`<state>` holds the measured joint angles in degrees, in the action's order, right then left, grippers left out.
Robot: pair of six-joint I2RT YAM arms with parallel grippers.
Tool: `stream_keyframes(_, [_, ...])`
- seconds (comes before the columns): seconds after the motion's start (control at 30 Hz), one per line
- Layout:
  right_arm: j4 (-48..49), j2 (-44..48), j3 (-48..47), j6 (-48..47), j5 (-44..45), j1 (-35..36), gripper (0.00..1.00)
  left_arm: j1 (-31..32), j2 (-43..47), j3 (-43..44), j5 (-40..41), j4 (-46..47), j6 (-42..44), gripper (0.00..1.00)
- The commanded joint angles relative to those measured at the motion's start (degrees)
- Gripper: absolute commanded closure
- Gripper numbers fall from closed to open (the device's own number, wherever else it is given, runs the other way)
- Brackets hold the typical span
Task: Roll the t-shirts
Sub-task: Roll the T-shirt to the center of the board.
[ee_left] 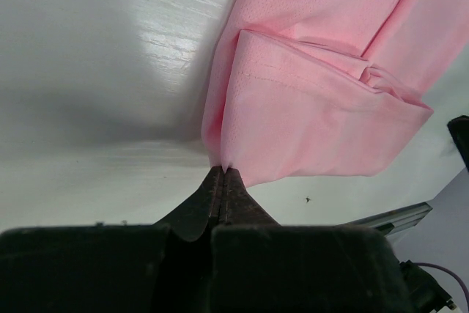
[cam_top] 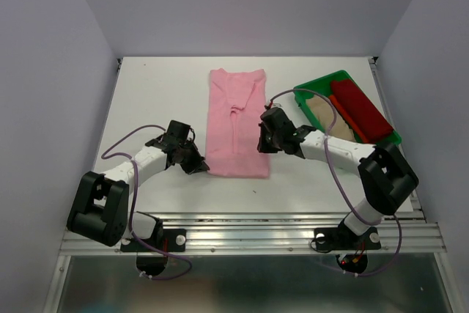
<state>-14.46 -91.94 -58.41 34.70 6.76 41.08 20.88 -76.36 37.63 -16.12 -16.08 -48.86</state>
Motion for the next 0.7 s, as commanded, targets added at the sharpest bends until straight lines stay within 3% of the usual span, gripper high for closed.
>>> stream_keyframes(0.0, [-0.66, -1.83, 2.69, -0.68, 1.58, -0.12, 0.99, -0.32, 0.86, 1.40, -0.05, -0.18, 0.70, 1.00])
stream_keyframes(0.2, [0.40, -4.65, 3.84, -0.68, 1.23, -0.12, 0.99, -0.49, 1.12, 1.40, 0.04, -0.45, 0.79, 1.00])
stream_keyframes(0.43, [-0.83, 3.70, 3.74, -3.75, 3.52, -0.12, 0.97, -0.49, 1.30, 1.48, -0.14, -0.62, 0.70, 1.00])
stream_keyframes(0.63, [-4.52, 9.85, 6.91, -7.10, 4.40, -0.12, 0.77, -0.76, 1.21, 1.92, 0.03, -0.89, 0.43, 1.00])
stream_keyframes(0.67, [-5.48, 10.37, 7.95, -6.40, 3.18, -0.12, 0.62, -0.76, 1.21, 1.92, 0.04, -0.89, 0.26, 1.00])
